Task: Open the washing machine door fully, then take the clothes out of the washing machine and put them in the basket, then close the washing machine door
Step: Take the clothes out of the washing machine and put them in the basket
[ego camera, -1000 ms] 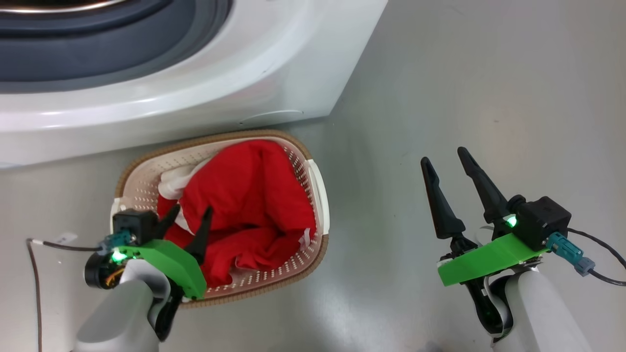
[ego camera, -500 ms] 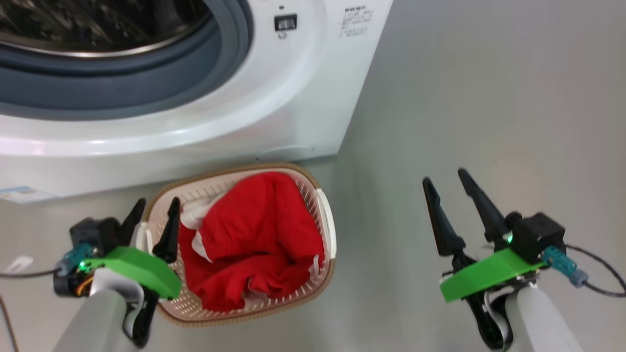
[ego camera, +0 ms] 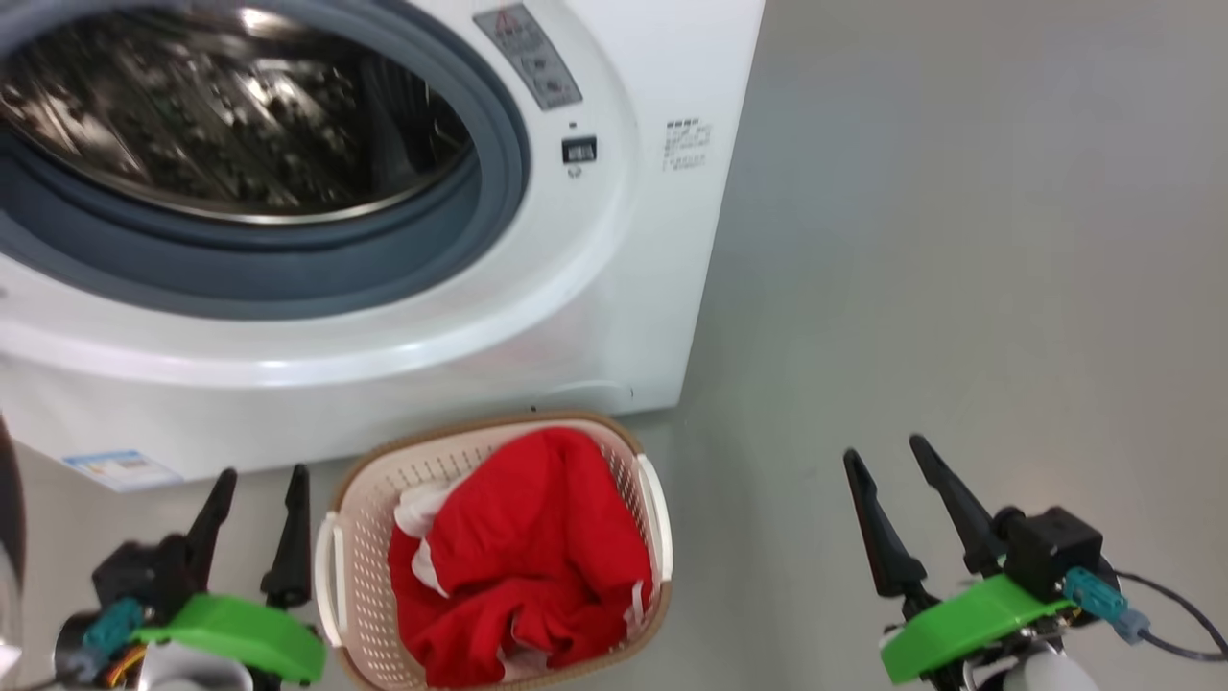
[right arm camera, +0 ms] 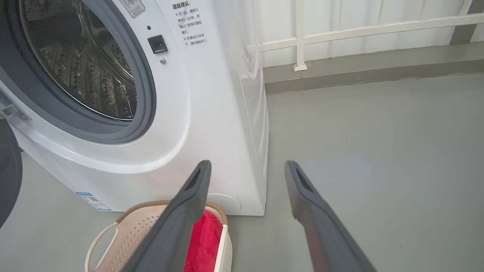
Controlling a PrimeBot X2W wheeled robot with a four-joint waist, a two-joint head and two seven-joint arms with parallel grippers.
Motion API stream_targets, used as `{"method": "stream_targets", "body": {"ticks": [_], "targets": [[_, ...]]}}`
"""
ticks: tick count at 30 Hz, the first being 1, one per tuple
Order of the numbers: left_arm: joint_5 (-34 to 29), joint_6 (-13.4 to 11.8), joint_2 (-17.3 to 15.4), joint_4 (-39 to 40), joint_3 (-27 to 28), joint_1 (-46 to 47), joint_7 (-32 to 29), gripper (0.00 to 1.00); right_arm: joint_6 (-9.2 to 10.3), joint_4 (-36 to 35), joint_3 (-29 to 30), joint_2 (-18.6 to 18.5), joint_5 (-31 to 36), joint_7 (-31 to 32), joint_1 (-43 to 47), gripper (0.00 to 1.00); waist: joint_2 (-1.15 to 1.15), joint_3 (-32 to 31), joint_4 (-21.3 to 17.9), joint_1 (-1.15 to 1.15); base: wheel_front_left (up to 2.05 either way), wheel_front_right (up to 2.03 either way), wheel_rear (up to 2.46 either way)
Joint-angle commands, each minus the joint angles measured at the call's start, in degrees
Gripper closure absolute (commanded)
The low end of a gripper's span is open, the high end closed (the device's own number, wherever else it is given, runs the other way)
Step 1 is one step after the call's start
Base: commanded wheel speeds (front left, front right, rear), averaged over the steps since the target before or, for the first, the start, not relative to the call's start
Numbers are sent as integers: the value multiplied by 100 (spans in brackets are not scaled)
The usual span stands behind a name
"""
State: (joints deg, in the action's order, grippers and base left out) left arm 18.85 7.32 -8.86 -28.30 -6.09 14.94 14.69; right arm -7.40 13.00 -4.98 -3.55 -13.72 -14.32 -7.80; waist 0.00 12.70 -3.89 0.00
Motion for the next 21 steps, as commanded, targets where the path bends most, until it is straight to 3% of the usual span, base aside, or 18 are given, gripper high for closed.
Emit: {"method": "stream_targets", "body": {"ticks": [1,21], "targets": [[-114,17,-119,247,274,-104,31,0,-9,-113,-115,-36,1,-68,82,0,0,-338,40,0,0,0,0],[-559,17,196,1709,1127,-1714,31,0,-9,-174,26,-308,-116,-68,828,0,0,-1080,114,0,0,0,0]]}}
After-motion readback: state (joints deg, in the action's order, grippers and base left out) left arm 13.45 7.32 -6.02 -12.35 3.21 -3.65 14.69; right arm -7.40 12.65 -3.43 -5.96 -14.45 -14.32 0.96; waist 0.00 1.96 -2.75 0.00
